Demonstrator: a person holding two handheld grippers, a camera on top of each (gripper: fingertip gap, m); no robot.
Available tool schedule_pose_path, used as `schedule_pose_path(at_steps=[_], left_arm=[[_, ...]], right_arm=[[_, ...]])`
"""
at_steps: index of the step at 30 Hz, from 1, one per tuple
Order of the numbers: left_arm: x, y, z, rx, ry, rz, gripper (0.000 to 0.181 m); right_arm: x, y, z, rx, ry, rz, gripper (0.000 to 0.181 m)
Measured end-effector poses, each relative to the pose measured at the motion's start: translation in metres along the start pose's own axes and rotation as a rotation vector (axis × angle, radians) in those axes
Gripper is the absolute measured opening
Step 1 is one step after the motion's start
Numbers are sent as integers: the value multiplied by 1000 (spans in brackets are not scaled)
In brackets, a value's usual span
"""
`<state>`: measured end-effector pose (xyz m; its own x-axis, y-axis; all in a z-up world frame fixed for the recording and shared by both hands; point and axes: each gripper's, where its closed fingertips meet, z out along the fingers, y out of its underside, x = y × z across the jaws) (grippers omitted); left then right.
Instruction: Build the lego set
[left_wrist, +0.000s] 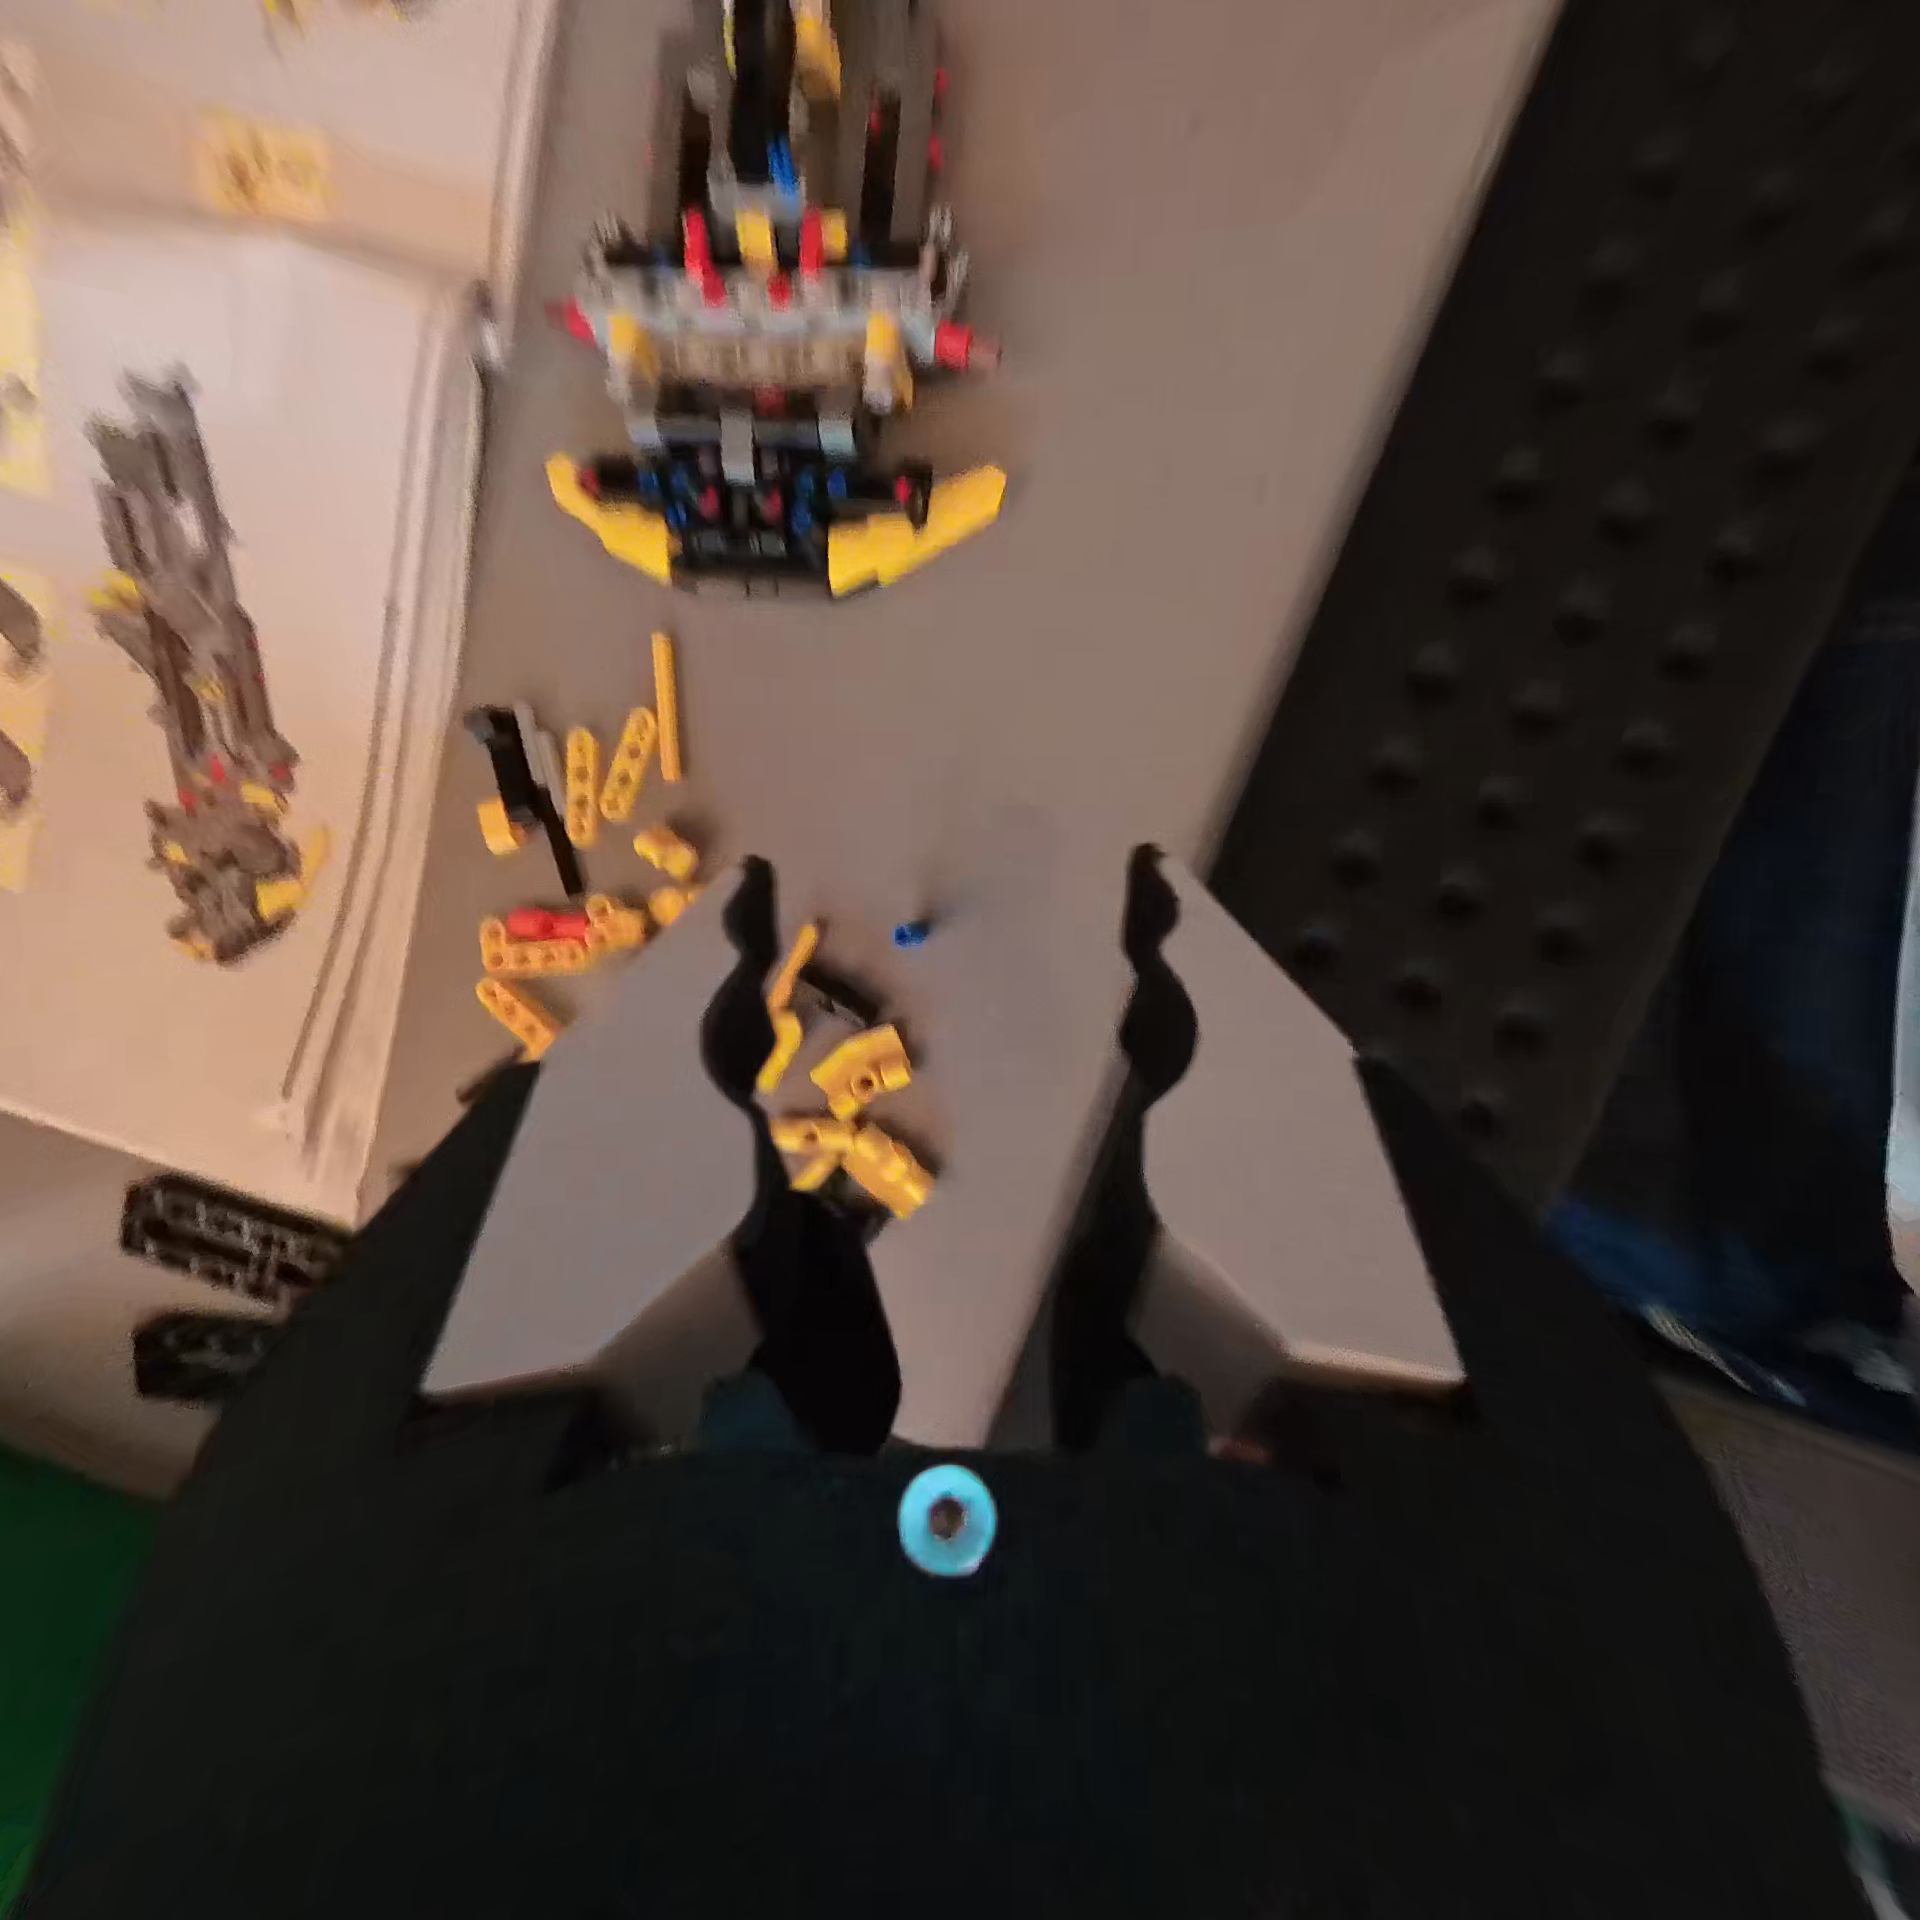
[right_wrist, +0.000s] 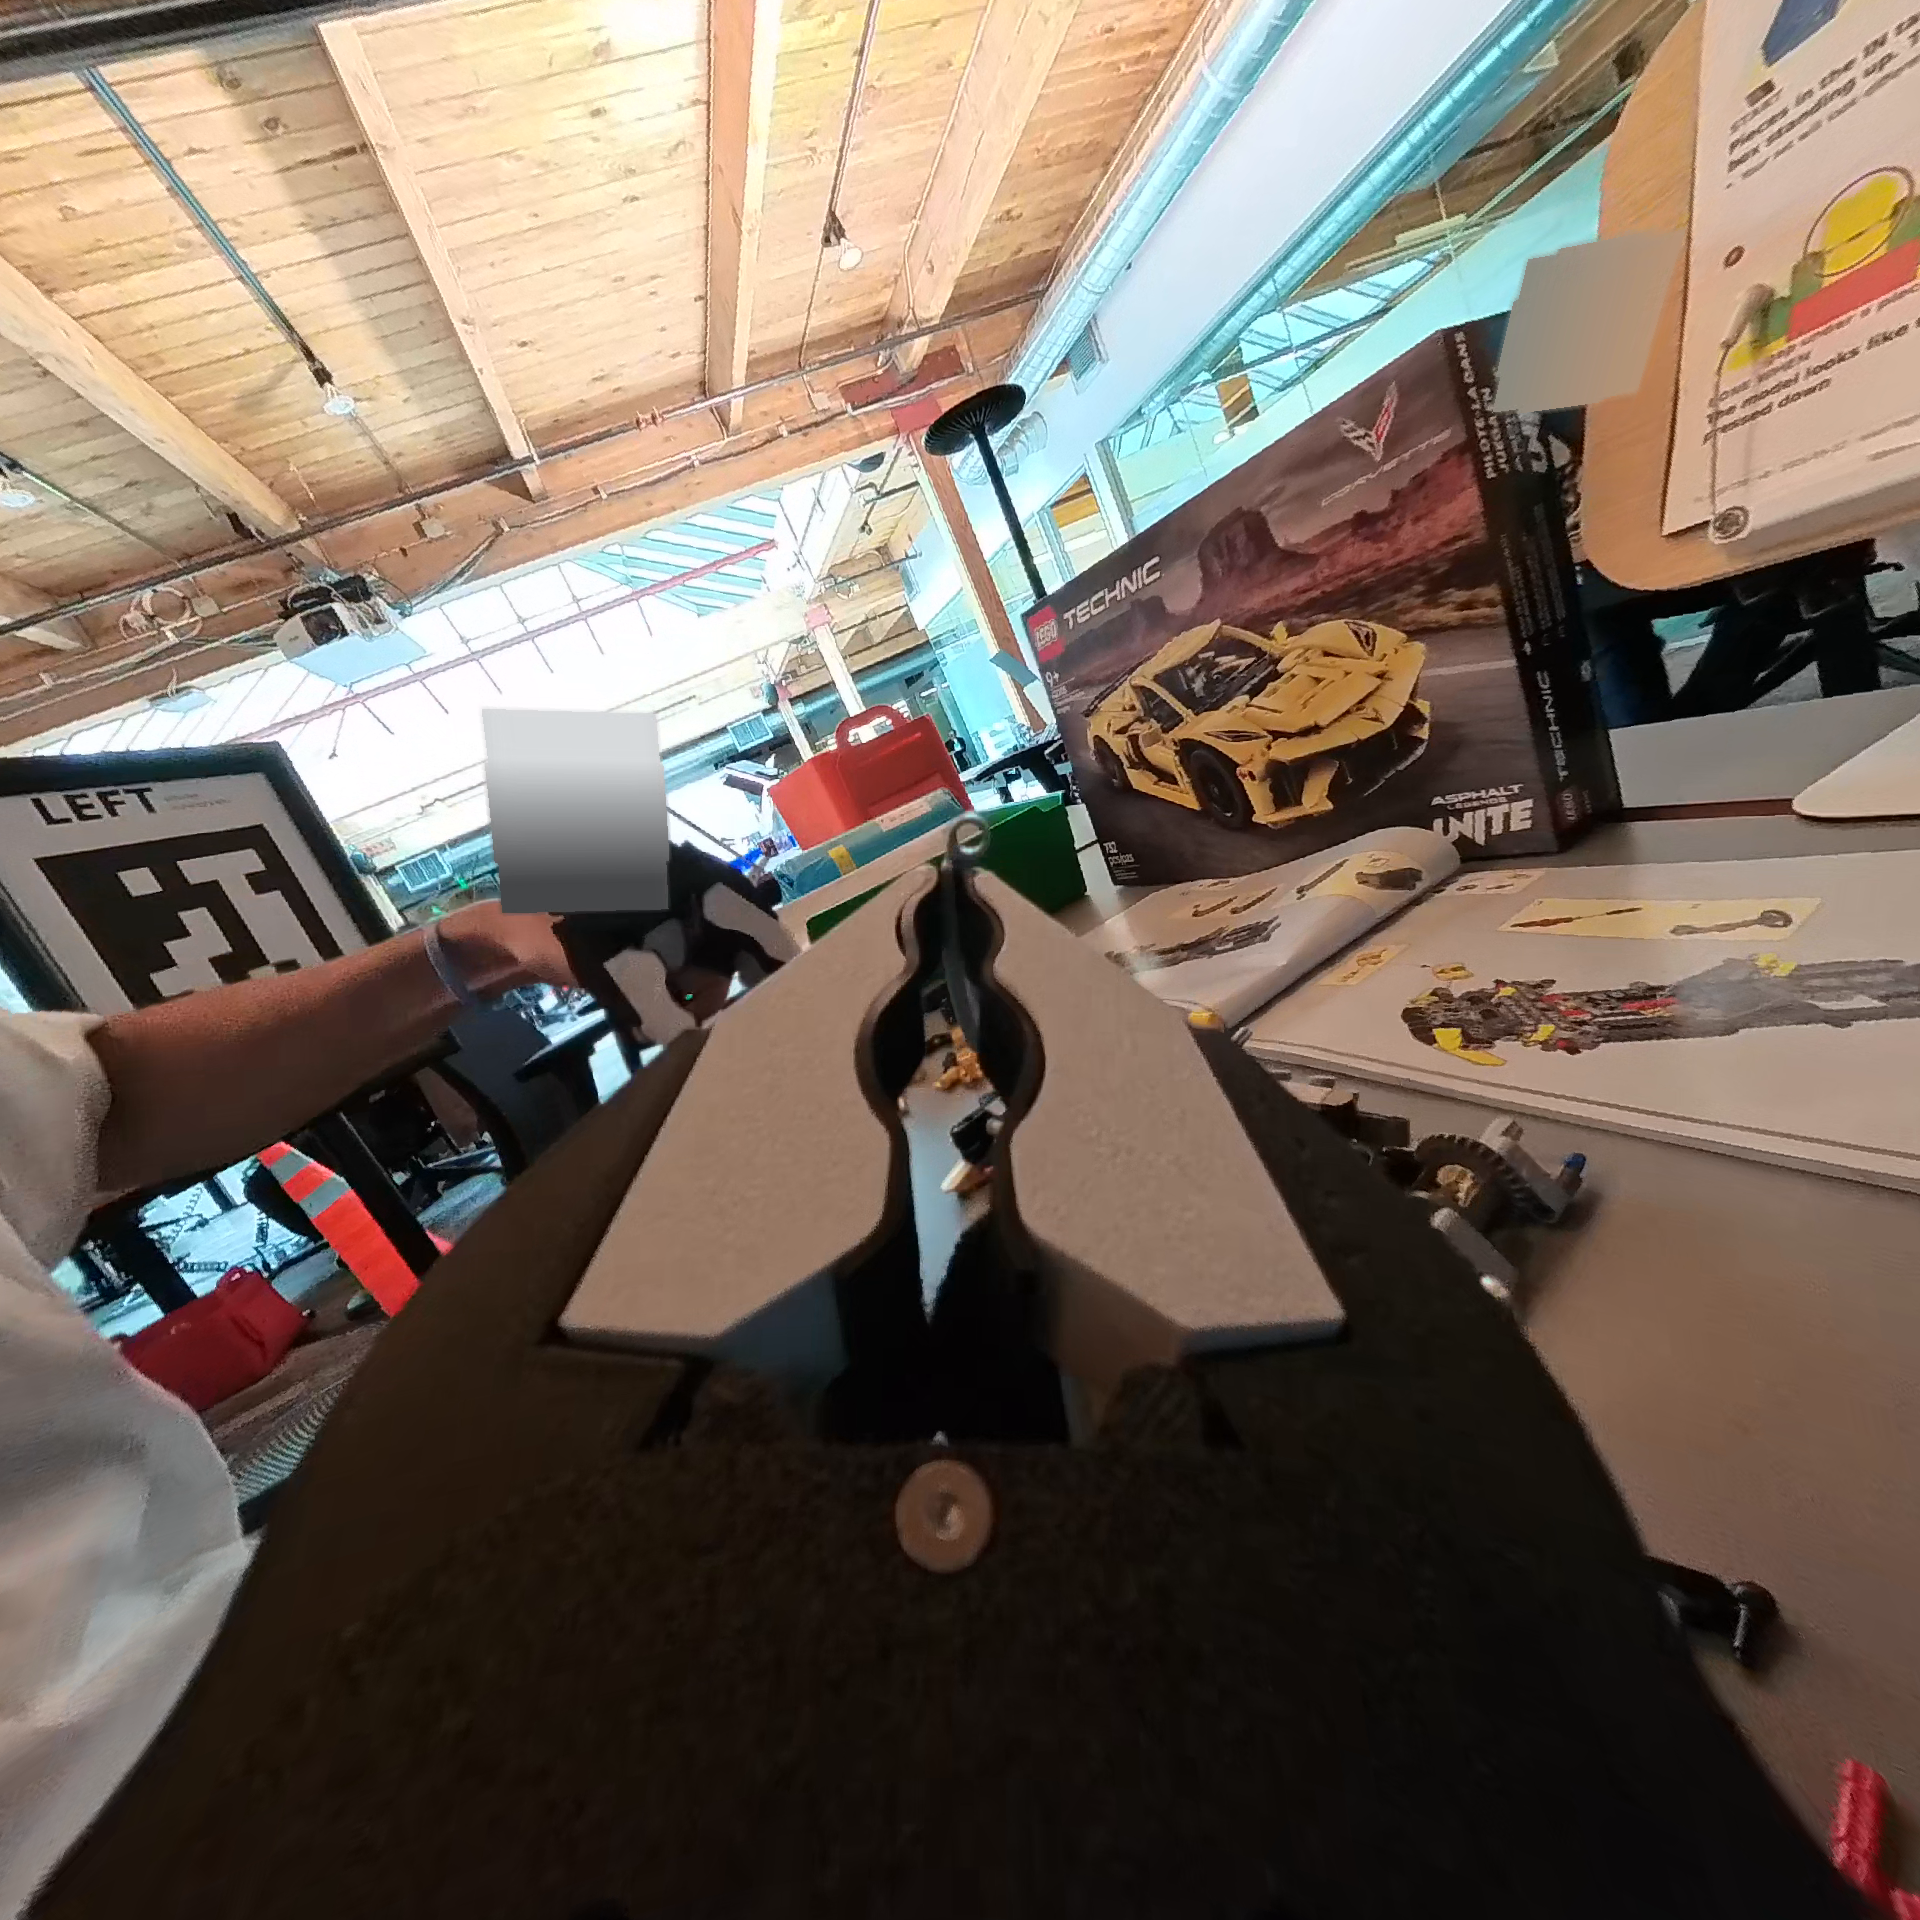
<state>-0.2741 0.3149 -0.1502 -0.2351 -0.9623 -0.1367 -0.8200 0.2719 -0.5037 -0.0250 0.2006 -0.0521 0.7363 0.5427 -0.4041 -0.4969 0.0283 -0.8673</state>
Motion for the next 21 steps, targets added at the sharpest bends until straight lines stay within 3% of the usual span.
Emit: schedule_pose_path(at_steps=[1,3,6,9,14,21], left_arm=[[0,-9,-3,77,0,24,52],[-1,-17,-6,137,22,21,46],[-5,0,4,26,73,4,27],[-7,24,17,-132,140,-11,24],[-4,40,31,-240,210,56,21],[-12,44,37,-266,226,54,19]], right_arm=[[-1,1,1,-7,0,-5,0],[-2,4,2,-19,-1,-15,1],[-3,6,3,-33,-6,-18,1],[-3,8,4,-40,-9,-14,1],[-3,8,4,-40,-17,-2,1],[-4,9,4,-43,-24,1,1]])
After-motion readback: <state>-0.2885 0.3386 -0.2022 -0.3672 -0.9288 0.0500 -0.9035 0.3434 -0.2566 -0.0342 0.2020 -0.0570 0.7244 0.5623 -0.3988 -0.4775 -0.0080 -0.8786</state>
